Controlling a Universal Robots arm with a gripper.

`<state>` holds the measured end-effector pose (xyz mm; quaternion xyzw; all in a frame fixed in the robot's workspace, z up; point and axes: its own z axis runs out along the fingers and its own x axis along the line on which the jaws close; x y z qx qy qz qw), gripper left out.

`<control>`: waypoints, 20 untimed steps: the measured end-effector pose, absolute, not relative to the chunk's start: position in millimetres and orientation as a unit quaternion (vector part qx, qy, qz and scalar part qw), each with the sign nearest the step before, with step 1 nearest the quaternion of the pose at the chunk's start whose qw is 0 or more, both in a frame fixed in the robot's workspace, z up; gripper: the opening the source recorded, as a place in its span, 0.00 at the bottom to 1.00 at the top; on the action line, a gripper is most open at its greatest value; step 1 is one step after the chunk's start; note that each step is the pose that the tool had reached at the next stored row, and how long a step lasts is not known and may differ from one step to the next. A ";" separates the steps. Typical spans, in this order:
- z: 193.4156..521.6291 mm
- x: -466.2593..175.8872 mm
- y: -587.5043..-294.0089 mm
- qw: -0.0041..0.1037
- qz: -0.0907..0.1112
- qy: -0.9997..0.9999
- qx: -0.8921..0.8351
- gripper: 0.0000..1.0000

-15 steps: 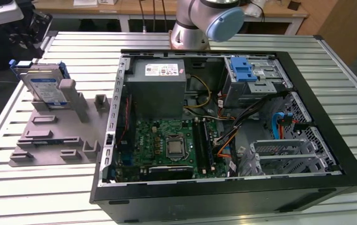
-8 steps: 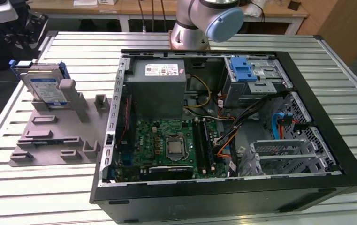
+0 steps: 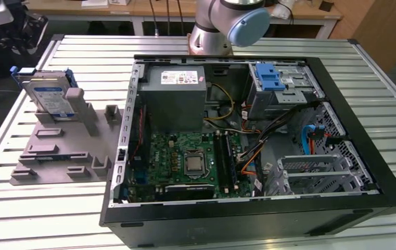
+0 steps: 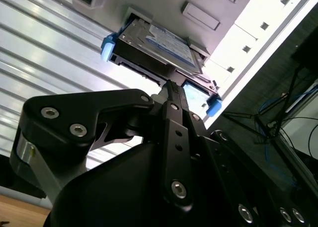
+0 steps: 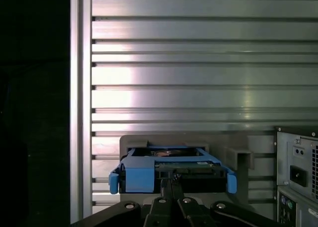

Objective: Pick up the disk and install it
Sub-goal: 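Reach for the disk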

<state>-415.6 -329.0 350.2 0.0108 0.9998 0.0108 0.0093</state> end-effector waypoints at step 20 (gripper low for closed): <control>347.8 -434.6 -326.6 0.009 0.011 1.000 0.011 0.11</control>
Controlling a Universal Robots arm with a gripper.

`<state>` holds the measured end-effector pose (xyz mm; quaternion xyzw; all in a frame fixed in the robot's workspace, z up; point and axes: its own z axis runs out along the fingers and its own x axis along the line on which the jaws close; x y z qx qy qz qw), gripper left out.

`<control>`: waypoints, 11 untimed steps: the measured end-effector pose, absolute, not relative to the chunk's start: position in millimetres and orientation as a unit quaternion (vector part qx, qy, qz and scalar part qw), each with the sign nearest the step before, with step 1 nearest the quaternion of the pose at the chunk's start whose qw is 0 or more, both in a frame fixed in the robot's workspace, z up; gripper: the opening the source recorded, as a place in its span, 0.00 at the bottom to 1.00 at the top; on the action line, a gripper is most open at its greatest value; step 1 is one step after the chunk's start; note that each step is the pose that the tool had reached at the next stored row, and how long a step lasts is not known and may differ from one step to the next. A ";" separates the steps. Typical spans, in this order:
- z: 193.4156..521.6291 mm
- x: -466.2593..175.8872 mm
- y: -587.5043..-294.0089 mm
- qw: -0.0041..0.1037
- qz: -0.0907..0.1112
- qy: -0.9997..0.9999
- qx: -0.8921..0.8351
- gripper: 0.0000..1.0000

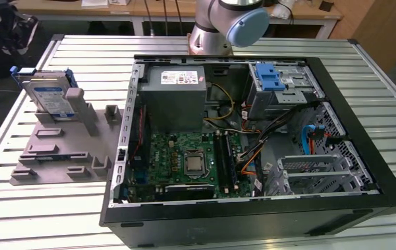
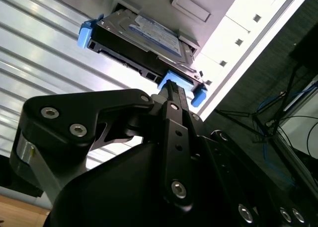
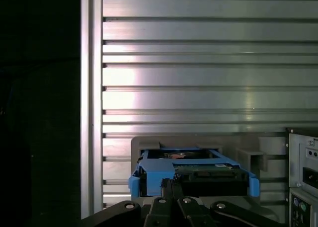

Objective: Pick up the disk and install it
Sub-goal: 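Reach for the disk, then pick up the disk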

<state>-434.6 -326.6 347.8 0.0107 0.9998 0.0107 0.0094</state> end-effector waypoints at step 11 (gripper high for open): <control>346.8 -439.1 -326.5 0.009 0.011 1.000 0.011 0.11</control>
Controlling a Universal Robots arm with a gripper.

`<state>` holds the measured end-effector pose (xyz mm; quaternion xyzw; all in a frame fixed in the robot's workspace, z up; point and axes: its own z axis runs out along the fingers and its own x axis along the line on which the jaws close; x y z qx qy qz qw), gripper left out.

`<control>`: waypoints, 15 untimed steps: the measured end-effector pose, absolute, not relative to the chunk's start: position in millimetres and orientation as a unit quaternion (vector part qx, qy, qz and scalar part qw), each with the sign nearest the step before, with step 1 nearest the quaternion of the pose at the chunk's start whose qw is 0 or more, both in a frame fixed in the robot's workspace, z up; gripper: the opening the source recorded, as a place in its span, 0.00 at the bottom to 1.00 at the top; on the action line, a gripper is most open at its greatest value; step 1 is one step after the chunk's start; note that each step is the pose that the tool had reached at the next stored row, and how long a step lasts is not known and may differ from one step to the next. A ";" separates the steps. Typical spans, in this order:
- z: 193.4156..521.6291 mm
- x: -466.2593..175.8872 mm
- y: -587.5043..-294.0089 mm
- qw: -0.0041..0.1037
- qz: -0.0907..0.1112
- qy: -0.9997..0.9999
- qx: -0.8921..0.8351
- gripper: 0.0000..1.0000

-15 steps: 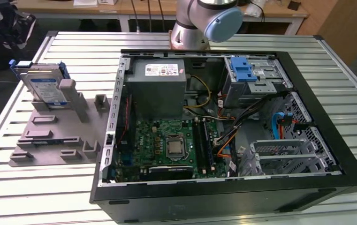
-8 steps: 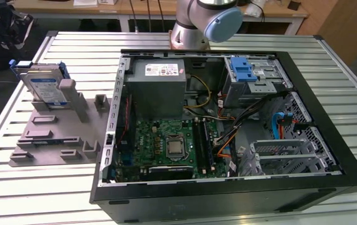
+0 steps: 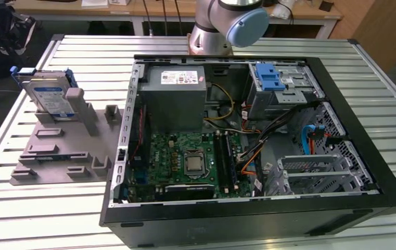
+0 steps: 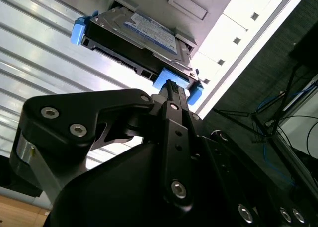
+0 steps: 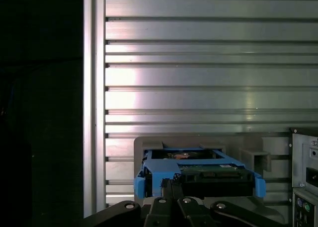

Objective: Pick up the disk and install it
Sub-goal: 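Pick up the disk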

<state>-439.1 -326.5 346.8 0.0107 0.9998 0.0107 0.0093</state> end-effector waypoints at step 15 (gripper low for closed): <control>346.8 -439.2 -326.4 0.009 0.011 1.000 0.003 0.11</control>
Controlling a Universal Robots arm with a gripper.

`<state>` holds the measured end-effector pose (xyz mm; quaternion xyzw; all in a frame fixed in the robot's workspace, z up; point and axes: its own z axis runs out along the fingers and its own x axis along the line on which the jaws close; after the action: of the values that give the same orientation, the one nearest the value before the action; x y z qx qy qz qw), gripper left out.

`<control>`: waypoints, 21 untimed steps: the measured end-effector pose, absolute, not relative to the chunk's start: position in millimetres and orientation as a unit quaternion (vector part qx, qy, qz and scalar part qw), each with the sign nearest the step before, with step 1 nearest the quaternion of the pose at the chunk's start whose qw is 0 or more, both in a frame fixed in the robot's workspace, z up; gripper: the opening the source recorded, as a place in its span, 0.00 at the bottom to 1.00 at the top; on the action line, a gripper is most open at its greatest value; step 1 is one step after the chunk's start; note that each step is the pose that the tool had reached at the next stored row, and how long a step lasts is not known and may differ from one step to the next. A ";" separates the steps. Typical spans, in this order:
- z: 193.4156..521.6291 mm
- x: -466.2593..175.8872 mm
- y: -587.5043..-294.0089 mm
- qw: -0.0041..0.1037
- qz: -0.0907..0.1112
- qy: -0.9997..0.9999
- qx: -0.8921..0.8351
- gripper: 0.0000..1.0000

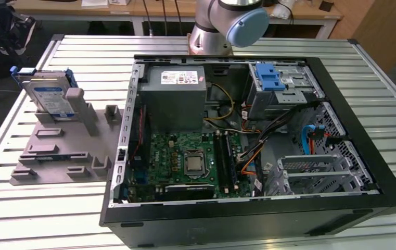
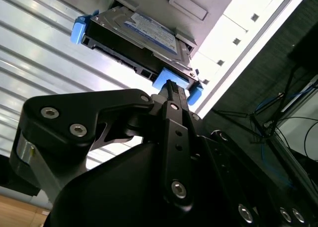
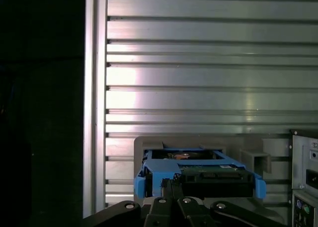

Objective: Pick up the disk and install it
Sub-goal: 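Pick up the disk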

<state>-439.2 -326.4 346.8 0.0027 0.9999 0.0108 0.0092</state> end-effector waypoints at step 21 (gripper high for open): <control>346.1 -439.2 -326.5 0.008 0.011 0.994 -0.112 0.11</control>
<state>-439.2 -326.5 346.1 -0.1120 0.9936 0.0115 0.0079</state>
